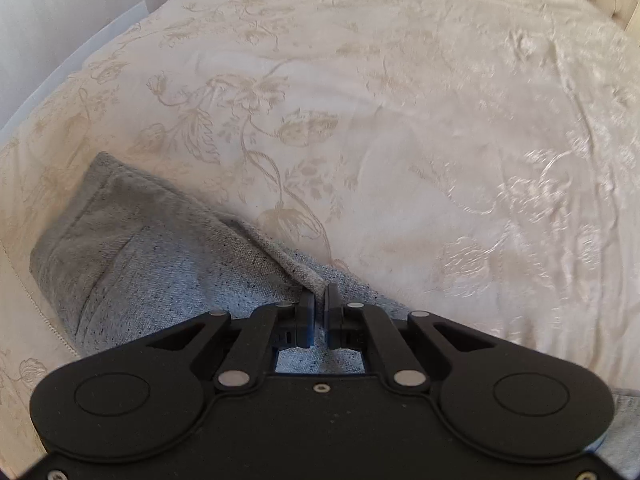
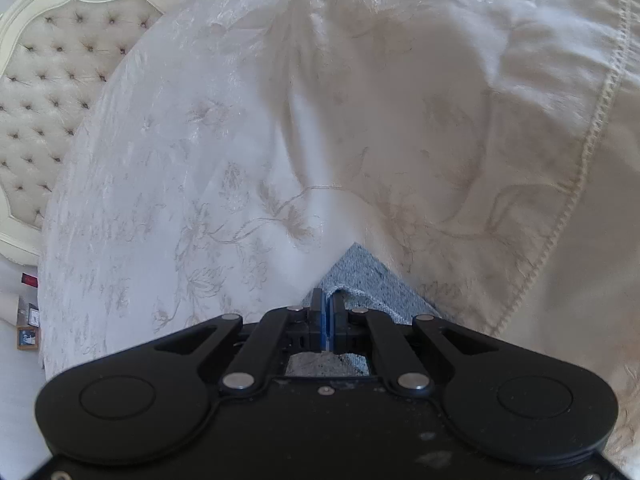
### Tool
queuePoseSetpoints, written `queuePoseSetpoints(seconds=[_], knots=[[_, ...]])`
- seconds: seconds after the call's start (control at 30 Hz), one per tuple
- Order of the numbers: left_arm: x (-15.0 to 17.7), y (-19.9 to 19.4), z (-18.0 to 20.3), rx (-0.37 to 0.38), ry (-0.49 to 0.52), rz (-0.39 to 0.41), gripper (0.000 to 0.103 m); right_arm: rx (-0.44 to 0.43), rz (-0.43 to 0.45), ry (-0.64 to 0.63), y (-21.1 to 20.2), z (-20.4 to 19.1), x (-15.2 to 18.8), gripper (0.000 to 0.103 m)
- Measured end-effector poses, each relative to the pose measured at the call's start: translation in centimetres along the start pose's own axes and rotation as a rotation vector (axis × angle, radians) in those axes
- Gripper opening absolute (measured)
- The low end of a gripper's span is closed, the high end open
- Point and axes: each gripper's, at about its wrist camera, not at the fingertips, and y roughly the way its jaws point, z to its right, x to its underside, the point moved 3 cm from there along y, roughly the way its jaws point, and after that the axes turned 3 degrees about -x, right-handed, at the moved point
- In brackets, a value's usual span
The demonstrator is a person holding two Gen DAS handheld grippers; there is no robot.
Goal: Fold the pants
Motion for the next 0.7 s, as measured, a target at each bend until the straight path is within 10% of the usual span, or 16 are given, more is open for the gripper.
queuePoseSetpoints(seconds=[0.2,0.7], knots=[[0.9,2.3,1.2,-0.060,0.059,-0.013,0.005,0.079,0.079,-0.082,0.7,-0.9,-2.5,0.023],[0.3,3.2,1.9,-0.067,0.032,0.007,0.005,0.104,-0.105,-0.362,2.8,-1.6,3.1,0.025]])
